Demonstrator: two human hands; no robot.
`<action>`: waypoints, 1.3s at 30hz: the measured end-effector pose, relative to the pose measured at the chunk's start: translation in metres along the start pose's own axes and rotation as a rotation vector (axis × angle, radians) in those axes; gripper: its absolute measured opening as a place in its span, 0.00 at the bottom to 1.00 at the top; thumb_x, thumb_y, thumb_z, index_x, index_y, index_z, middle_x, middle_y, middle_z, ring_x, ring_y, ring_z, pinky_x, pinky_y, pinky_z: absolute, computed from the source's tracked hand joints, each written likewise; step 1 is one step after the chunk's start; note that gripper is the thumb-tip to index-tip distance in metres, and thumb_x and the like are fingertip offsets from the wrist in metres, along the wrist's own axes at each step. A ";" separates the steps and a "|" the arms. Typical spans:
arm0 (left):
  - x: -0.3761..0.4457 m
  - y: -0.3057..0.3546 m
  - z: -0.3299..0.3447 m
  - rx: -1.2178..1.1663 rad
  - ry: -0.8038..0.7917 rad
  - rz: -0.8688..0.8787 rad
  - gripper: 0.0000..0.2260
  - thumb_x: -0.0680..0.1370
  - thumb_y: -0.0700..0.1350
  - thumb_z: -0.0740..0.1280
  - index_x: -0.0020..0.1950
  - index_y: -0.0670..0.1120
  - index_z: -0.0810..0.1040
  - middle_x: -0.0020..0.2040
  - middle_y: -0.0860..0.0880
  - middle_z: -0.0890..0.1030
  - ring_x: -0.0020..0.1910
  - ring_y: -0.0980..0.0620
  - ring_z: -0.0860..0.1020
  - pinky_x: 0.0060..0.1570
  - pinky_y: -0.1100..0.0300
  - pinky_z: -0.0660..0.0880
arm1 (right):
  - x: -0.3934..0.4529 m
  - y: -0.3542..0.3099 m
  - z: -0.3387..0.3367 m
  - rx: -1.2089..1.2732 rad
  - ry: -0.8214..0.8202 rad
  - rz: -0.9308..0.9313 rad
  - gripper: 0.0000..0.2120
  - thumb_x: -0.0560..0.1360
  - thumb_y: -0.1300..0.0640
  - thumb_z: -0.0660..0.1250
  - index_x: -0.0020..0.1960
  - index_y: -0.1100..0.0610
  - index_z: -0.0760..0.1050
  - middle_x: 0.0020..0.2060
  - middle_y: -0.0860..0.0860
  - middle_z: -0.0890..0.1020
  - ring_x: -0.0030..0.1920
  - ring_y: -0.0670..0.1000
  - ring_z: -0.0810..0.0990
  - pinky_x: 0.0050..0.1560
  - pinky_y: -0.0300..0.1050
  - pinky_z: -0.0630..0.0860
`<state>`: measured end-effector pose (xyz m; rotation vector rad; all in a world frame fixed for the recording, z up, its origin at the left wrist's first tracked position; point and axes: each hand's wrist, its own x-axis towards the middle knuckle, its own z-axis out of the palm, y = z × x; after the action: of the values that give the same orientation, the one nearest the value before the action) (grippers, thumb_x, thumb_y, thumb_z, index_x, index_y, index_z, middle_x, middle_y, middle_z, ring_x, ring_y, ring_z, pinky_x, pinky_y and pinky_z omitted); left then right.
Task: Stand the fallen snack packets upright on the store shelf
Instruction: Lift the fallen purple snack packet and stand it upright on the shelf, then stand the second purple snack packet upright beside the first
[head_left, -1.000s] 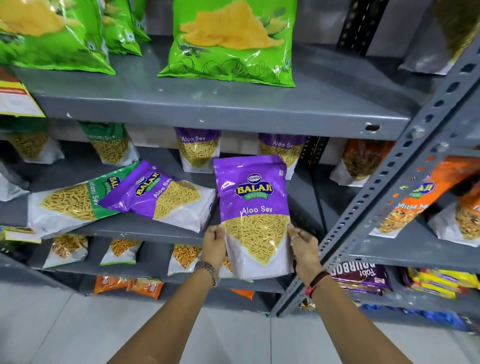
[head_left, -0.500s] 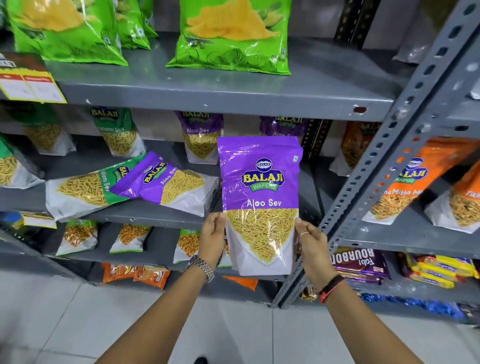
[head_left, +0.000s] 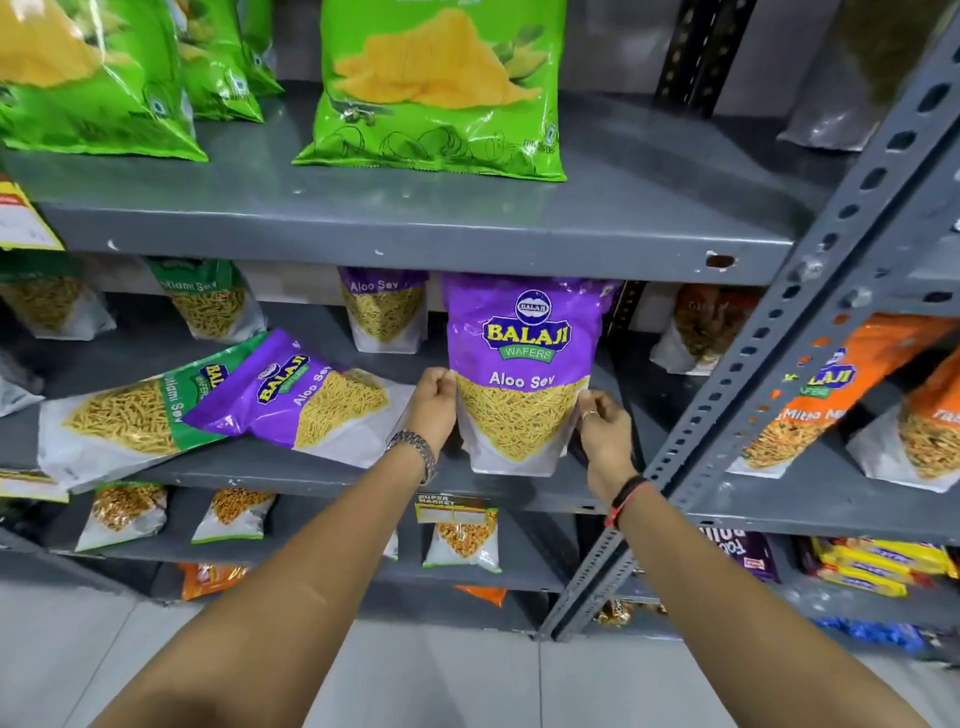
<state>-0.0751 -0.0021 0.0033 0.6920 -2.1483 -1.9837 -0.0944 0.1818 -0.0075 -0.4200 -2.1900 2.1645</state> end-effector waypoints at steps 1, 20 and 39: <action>0.007 0.000 0.003 0.001 -0.006 -0.001 0.12 0.80 0.45 0.54 0.37 0.53 0.67 0.42 0.47 0.74 0.49 0.47 0.73 0.61 0.43 0.72 | 0.007 0.000 0.002 -0.009 0.010 -0.008 0.13 0.78 0.59 0.58 0.36 0.52 0.70 0.35 0.52 0.75 0.35 0.47 0.70 0.35 0.38 0.69; -0.019 -0.032 -0.013 -0.471 -0.058 -0.264 0.09 0.81 0.42 0.54 0.60 0.43 0.67 0.62 0.44 0.74 0.63 0.44 0.72 0.60 0.49 0.69 | 0.005 0.035 0.008 -0.187 -0.128 0.305 0.13 0.74 0.67 0.55 0.35 0.56 0.72 0.30 0.52 0.72 0.32 0.51 0.70 0.32 0.39 0.68; 0.013 -0.077 -0.208 -0.338 -0.122 -0.566 0.19 0.80 0.48 0.54 0.65 0.36 0.68 0.67 0.35 0.73 0.39 0.50 0.77 0.38 0.59 0.76 | -0.006 -0.022 0.259 -1.031 -0.658 -0.096 0.14 0.80 0.55 0.53 0.48 0.59 0.76 0.50 0.62 0.77 0.62 0.62 0.75 0.50 0.44 0.66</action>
<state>0.0144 -0.1983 -0.0487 1.2434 -1.7221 -2.6389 -0.1469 -0.0726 0.0077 0.4784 -3.4461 1.0058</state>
